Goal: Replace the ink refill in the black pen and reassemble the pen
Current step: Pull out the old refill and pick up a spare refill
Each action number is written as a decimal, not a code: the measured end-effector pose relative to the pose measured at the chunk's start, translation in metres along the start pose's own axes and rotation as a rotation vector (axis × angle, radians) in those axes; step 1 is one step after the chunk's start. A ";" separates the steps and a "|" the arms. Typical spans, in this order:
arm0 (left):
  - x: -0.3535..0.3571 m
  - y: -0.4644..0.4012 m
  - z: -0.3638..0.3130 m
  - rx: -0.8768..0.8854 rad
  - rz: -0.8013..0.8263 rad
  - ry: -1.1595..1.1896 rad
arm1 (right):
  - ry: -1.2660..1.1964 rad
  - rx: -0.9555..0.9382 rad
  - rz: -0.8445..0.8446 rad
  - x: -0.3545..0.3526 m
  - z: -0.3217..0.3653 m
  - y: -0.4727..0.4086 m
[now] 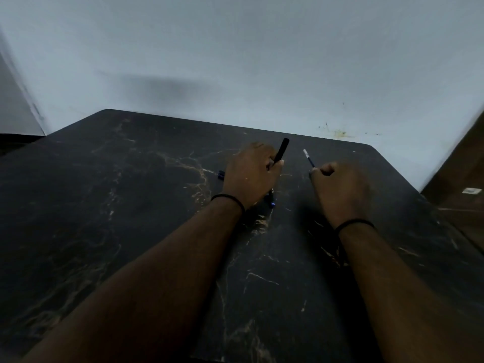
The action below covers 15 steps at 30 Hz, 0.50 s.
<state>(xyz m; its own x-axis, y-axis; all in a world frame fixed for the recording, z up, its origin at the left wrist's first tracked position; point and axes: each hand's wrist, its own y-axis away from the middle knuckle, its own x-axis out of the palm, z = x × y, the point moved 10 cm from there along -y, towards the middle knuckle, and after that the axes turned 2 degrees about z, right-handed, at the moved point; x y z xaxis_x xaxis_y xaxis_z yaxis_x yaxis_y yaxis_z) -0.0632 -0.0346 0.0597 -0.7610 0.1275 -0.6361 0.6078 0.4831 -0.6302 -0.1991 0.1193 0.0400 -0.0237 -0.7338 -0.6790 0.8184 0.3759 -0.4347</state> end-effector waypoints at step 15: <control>-0.004 0.003 0.003 -0.036 -0.024 0.020 | 0.107 0.039 0.161 0.014 0.004 0.010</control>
<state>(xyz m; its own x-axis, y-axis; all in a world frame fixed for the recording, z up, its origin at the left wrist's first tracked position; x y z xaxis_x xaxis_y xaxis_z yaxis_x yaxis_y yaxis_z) -0.0583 -0.0358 0.0591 -0.7795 0.1324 -0.6122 0.5813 0.5168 -0.6285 -0.1884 0.1104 0.0286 0.0498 -0.6008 -0.7978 0.8383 0.4594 -0.2936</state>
